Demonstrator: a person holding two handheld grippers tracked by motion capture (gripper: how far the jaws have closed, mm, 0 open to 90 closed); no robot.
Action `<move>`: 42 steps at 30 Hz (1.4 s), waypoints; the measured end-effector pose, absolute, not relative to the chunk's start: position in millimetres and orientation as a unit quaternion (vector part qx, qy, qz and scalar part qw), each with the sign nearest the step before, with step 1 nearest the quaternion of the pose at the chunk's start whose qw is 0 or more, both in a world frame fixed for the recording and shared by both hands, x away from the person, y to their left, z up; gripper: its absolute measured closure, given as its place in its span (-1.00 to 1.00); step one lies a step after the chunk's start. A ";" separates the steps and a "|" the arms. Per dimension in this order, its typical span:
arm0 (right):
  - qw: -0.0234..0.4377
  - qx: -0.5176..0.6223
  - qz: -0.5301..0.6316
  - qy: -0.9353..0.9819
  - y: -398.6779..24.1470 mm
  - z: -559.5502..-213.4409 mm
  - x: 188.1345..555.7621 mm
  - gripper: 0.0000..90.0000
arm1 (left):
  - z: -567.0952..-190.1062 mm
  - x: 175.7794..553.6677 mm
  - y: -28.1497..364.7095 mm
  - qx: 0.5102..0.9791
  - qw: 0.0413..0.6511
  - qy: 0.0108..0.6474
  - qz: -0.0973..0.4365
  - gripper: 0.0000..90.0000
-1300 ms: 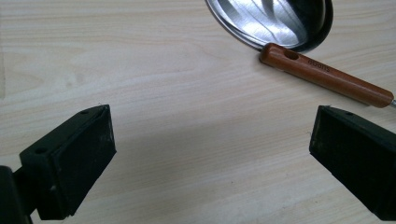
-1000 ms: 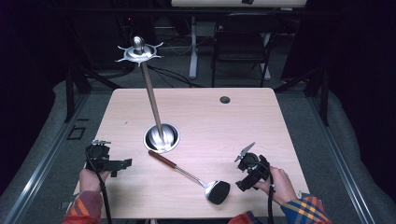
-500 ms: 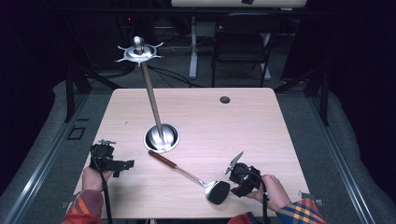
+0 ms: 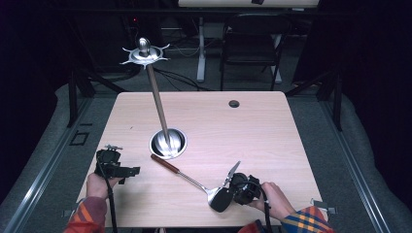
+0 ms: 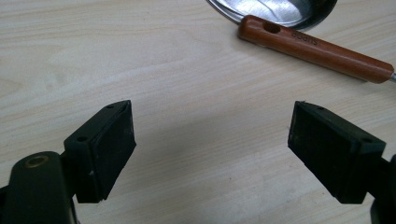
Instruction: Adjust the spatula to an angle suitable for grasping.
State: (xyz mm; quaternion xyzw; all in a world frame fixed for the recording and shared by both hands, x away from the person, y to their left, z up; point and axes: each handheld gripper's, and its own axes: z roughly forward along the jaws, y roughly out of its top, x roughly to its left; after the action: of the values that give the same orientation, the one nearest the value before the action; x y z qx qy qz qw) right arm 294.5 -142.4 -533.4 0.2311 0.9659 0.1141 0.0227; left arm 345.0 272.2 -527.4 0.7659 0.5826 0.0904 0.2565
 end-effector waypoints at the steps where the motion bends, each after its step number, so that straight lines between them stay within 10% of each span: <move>1: 0.023 0.231 0.114 0.966 -142.4 -533.4 294.5 0.84 | -527.4 345.0 272.2 0.766 0.257 0.583 0.090 -0.67; 42: 0.079 0.146 0.124 0.978 -76.0 -532.1 291.3 0.83 | -532.9 347.1 262.9 0.768 0.232 0.593 0.067 -0.69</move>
State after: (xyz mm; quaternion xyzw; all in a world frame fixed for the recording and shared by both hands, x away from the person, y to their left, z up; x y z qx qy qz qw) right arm 291.3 -76.0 -532.1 0.1462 0.9782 0.1245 0.0787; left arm 347.1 262.9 -532.9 0.7680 0.5933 0.0672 0.2316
